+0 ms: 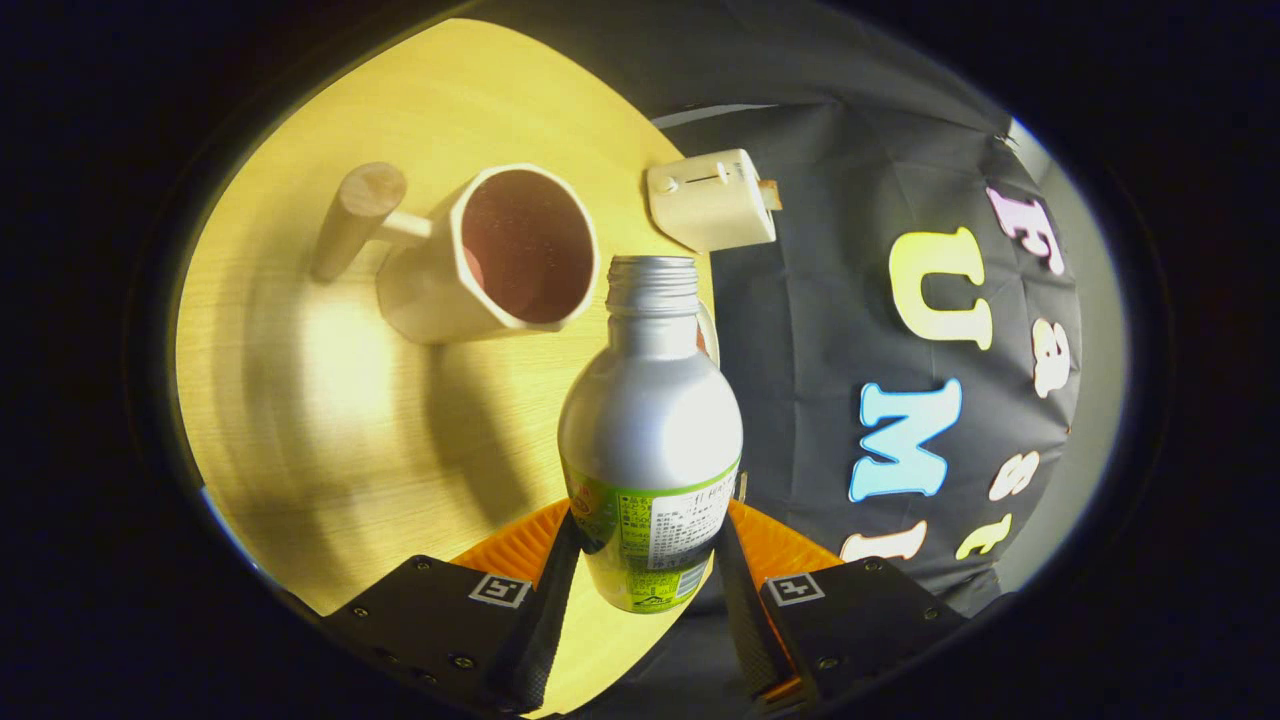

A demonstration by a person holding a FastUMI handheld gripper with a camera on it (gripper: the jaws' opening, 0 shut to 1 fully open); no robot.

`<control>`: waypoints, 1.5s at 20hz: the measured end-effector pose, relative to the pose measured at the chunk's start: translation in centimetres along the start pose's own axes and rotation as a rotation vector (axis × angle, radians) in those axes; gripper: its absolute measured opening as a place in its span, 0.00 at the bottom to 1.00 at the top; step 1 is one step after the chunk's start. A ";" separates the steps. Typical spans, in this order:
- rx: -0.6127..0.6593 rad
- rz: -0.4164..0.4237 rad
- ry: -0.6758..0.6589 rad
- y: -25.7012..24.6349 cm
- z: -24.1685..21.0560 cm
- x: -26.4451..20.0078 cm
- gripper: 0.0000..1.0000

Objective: Take the bottle from table, then pour the juice into the cup, finally place the bottle on the coaster

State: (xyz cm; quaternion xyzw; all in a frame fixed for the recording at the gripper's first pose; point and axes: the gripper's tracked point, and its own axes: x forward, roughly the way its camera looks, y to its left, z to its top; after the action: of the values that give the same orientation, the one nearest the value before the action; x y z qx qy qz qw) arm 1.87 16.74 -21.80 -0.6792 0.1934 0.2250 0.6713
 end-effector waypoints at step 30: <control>-0.424 0.066 0.172 -3.1 0.2 -0.7 0.70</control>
State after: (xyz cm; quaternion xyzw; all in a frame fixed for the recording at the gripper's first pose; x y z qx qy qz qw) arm 3.02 16.99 -18.81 -0.8151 0.2205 0.2235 0.4868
